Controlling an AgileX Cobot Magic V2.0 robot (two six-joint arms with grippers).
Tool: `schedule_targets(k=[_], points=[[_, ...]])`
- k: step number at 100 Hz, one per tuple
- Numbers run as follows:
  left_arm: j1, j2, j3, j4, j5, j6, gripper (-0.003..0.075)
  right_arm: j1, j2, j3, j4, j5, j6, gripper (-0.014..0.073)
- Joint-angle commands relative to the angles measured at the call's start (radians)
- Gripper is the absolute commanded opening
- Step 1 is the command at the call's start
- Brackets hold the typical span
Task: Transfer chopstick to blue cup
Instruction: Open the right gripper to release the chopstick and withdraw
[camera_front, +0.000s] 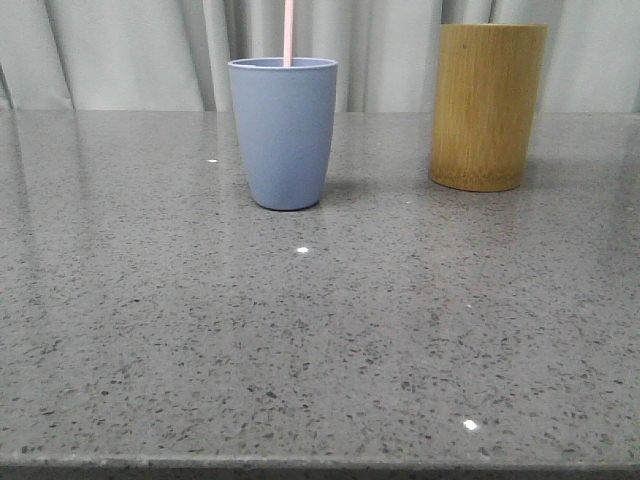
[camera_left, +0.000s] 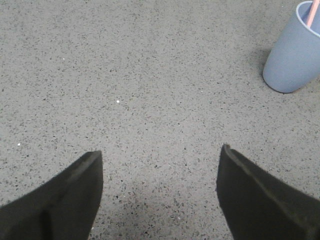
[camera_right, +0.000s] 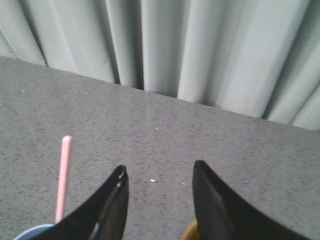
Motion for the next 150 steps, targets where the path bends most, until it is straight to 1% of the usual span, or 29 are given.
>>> schedule_targets(k=[1,18,45,58,70,83,97,121,131,139,146,150], points=[[0.002,0.001,-0.024,-0.017,-0.061,-0.003,0.0474,-0.023,-0.097,0.002,-0.061,-0.037,-0.002,0.033],[0.002,0.001,-0.024,-0.017,-0.061,-0.003,0.0474,-0.076,-0.243,0.165,-0.091,-0.037,-0.002,0.033],[0.002,0.001,-0.024,-0.017,-0.061,-0.003,0.0474,-0.187,-0.532,0.504,-0.109,-0.037,-0.002,0.033],[0.002,0.001,-0.024,-0.017,-0.061,-0.003,0.0474,-0.203,-0.689,0.653,-0.109,-0.038,-0.001,0.033],[0.002,0.001,-0.024,-0.017,-0.061,-0.003,0.0474,-0.204,-0.822,0.754,-0.106,-0.021,0.015,0.033],[0.002,0.001,-0.024,-0.017,-0.061,-0.003,0.0474,-0.204,-0.936,0.821,-0.106,0.022,0.056,0.033],[0.002,0.001,-0.024,-0.017,-0.061,-0.003,0.0474,-0.204,-1.022,0.854,-0.104,0.096,0.06,0.033],[0.002,0.001,-0.024,-0.017,-0.061,-0.003,0.047,-0.204,-1.047,0.855,-0.105,0.106,0.06,0.033],[0.002,0.001,-0.024,-0.017,-0.061,-0.003,0.043,-0.204,-1.047,0.855,-0.105,0.106,0.059,0.0328],[0.002,0.001,-0.024,-0.017,-0.061,-0.003,0.0353,-0.204,-1.047,0.855,-0.105,0.106,0.059,0.0308],[0.002,0.001,-0.024,-0.017,-0.061,-0.003,0.0271,-0.204,-1.047,0.855,-0.105,0.106,0.059,0.0244],[0.002,0.001,-0.024,-0.017,-0.061,-0.003,0.0217,-0.204,-1.047,0.855,-0.105,0.106,0.059,0.019]])
